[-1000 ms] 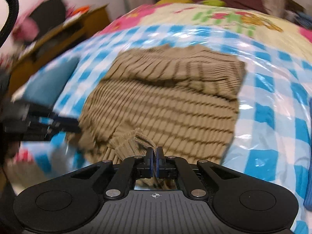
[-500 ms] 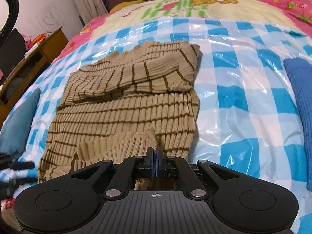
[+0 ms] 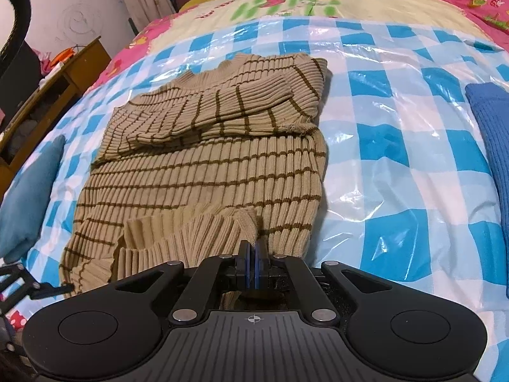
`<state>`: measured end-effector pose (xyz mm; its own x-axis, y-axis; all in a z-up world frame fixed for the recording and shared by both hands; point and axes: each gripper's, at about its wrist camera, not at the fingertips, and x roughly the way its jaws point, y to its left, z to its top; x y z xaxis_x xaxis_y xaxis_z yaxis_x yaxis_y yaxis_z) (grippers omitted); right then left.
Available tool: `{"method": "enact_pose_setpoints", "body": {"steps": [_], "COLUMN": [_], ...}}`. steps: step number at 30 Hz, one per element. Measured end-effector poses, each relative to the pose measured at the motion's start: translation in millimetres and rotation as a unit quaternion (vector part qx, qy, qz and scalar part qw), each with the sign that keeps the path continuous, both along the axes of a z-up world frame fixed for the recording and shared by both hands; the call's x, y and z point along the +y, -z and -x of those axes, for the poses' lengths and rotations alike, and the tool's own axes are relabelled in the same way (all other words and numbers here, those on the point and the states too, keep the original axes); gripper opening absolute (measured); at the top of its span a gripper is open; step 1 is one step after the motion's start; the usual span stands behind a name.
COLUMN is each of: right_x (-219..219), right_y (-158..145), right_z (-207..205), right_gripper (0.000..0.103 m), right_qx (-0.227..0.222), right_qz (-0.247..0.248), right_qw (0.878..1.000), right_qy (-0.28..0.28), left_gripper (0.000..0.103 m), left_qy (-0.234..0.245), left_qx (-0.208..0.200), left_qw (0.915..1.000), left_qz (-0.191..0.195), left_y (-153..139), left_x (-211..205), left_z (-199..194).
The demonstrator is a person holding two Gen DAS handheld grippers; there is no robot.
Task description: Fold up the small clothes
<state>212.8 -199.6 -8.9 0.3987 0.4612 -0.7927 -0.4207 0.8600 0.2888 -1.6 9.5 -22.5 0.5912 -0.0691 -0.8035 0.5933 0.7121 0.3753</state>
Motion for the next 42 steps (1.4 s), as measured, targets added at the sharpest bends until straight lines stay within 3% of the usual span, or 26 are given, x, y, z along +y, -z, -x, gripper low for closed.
{"method": "enact_pose_setpoints", "body": {"steps": [3, 6, 11, 14, 16, 18, 21, 24, 29, 33, 35, 38, 40, 42], "right_x": [-1, 0, -1, -1, 0, 2, 4, 7, 12, 12, 14, 15, 13, 10], "right_y": [2, 4, 4, 5, 6, 7, 10, 13, 15, 18, 19, 17, 16, 17], "right_z": [-2, -1, -2, -4, -4, -3, -4, -6, -5, -10, -12, -13, -13, -14], "right_gripper": [0.001, 0.001, 0.001, 0.001, 0.001, 0.001, 0.002, 0.011, 0.012, 0.012, 0.012, 0.012, 0.012, 0.012], "right_qx": [0.003, 0.005, 0.004, 0.003, 0.003, 0.004, 0.009, 0.011, 0.006, 0.014, 0.020, 0.023, 0.025, 0.035], "right_qz": [-0.001, -0.002, -0.006, -0.009, -0.008, -0.004, 0.001, 0.011, 0.024, 0.027, 0.030, 0.029, 0.024, 0.011], "right_qw": [1.000, 1.000, 1.000, 1.000, 1.000, 1.000, 1.000, 1.000, 0.999, 0.999, 0.999, 0.999, 0.999, 0.999], "right_qy": [0.002, 0.001, 0.000, 0.003, 0.002, -0.002, -0.008, -0.015, -0.029, -0.029, -0.031, -0.033, -0.034, -0.030], "left_gripper": [0.058, 0.045, 0.023, 0.019, 0.019, 0.019, 0.019, 0.022, 0.033, 0.034, 0.030, 0.017, 0.016, 0.015], "left_qy": [-0.023, -0.075, -0.141, -0.190, -0.209, -0.213, -0.202, -0.188, -0.149, -0.122, -0.124, -0.142, -0.170, -0.209], "left_qx": [-0.007, 0.027, 0.069, 0.077, 0.081, 0.084, 0.080, 0.077, 0.072, 0.062, 0.065, 0.066, 0.061, 0.059], "left_qw": [0.9997, 0.9933, 0.9741, 0.9546, 0.9467, 0.9470, 0.9544, 0.9605, 0.9751, 0.9843, 0.9839, 0.9776, 0.9683, 0.9528], "left_qz": [0.011, 0.084, 0.163, 0.216, 0.231, 0.226, 0.205, 0.191, 0.148, 0.112, 0.111, 0.141, 0.172, 0.212], "left_y": [1, -11, -17, -17, -12, -7, -3, -3, 0, 2, 1, -5, -12, -18], "left_x": [4, 23, 51, 67, 72, 70, 62, 57, 43, 33, 33, 42, 53, 70], "left_z": [-6, -23, -37, -44, -49, -50, -50, -51, -51, -51, -55, -59, -62, -65]}}
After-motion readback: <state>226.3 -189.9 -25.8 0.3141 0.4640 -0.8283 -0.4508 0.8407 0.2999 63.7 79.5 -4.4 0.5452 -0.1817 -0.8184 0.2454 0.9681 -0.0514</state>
